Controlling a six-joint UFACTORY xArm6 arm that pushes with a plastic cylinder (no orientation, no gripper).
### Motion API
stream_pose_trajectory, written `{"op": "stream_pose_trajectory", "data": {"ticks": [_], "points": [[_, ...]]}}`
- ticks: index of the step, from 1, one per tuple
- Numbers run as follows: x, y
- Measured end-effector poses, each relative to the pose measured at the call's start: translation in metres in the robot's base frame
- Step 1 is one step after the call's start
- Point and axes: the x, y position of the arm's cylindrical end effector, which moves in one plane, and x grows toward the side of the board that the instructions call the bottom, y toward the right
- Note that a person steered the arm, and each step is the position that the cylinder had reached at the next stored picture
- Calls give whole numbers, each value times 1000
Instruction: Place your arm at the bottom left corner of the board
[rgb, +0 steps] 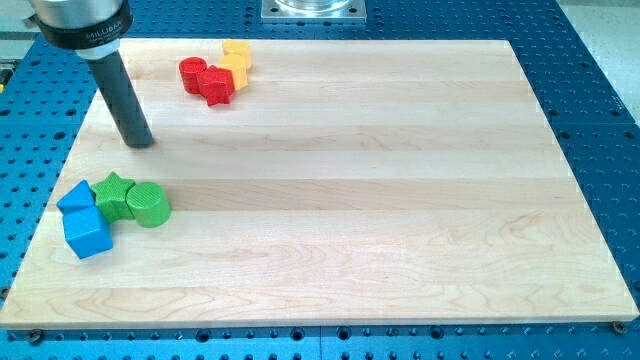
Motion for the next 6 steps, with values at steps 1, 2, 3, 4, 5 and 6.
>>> {"op": "stream_pose_trajectory", "data": {"ticks": [1,2,3,4,5,6], "points": [[0,13],[-17,5],[6,-1],[88,78],[126,139],[194,85]]}}
